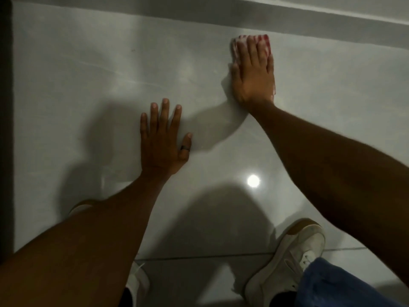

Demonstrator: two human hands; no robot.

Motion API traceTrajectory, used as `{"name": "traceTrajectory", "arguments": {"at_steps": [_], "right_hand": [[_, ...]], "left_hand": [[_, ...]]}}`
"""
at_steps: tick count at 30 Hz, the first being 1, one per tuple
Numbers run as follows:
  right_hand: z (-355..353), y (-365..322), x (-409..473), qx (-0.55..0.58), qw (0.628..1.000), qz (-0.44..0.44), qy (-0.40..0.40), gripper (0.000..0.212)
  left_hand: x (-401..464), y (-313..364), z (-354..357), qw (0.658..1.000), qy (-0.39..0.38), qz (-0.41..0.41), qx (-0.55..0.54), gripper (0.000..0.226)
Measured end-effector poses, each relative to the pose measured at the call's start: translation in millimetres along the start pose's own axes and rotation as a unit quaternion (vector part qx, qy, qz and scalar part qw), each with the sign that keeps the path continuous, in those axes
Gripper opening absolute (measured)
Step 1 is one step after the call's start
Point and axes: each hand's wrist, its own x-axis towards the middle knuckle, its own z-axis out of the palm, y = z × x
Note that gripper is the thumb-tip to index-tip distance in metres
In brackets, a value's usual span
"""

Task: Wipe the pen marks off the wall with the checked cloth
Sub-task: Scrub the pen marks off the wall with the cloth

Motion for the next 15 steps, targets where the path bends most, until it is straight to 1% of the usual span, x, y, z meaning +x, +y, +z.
{"name": "traceTrajectory", "arguments": {"at_steps": [2,4,6,7,9,11,13,15], "right_hand": [[-3,-15,9,0.015,1.000,0.005,-0.004,0.062],[-4,-27,13,0.019,0.999,-0.026,-0.005,0.063],[-2,-35,7,0.009,0.995,-0.094,-0.009,0.066],[-1,-35,-2,-0.001,0.989,-0.145,-0.013,0.066],[7,-27,-32,-0.029,0.965,-0.257,-0.033,0.063],[15,-5,-66,-0.050,0.944,-0.325,-0.038,0.058],[18,27,-78,-0.063,0.939,-0.337,-0.020,0.055],[16,56,-71,-0.073,0.955,-0.288,0.013,0.056]], "left_hand": [[0,0,0,1.000,-0.003,-0.001,0.002,0.077],[0,0,0,1.000,0.001,0.001,0.002,0.077],[1,-1,0,1.000,0.005,0.004,0.003,0.076],[1,-2,0,1.000,0.006,0.005,0.005,0.076],[0,-3,0,1.000,0.014,0.007,0.004,0.075],[-1,-2,-1,1.000,0.016,0.009,0.001,0.075],[0,-2,-2,1.000,0.013,0.008,-0.006,0.075],[1,-2,-2,1.000,0.009,0.009,-0.009,0.075]]}}
